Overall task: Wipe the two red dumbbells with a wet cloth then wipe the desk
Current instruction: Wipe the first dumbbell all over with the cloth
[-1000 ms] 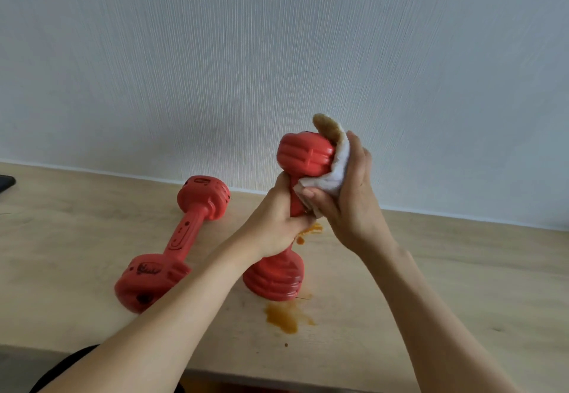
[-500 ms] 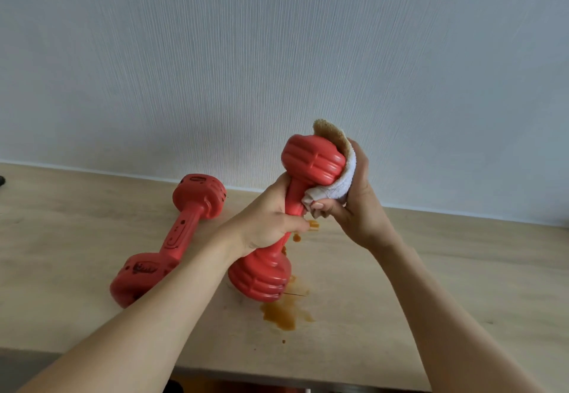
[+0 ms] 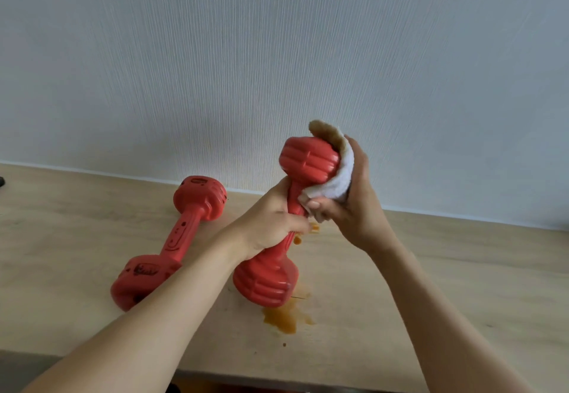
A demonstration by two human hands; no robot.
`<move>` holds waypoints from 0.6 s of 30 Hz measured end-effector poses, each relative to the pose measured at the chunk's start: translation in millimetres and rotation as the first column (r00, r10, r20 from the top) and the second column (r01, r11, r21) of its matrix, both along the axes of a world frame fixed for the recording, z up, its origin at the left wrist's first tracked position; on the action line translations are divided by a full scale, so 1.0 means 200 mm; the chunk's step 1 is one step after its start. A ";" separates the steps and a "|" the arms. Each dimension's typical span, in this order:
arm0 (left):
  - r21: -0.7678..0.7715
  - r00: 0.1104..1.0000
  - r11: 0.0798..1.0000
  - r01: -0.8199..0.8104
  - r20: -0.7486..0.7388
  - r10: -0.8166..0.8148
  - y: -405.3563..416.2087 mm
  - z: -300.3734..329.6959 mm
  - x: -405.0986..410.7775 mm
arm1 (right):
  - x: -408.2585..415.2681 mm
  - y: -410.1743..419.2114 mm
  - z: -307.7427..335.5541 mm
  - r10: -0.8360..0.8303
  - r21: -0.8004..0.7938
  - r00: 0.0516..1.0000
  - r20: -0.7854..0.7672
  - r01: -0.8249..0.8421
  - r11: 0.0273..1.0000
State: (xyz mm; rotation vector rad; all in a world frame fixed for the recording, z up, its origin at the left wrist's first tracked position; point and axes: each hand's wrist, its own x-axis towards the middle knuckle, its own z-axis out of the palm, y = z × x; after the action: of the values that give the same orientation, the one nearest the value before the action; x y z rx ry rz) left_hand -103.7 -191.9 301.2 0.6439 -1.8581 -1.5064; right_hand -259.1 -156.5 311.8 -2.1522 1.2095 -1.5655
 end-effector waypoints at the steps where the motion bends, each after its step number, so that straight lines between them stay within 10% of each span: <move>1: 0.018 1.000 1.000 0.025 0.002 -0.025 0.00 0.00 0.00 | -0.02 0.01 0.00 0.044 0.033 0.999 0.032 -0.045 0.998; 10: -0.066 0.991 0.997 0.032 0.130 -0.023 -0.01 0.07 0.01 | 0.02 0.02 0.02 -0.032 0.099 0.982 0.186 0.014 0.995; 18: -0.683 0.690 0.657 -0.321 0.306 0.656 0.09 0.04 0.03 | 0.10 0.06 0.04 -0.195 0.076 0.972 0.134 0.186 0.980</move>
State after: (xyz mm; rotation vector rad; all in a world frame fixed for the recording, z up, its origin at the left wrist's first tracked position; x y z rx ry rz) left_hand -98.3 -174.7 309.0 1.2370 -2.1262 -0.3241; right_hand -238.8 -144.6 319.7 -1.8989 1.4329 -1.6983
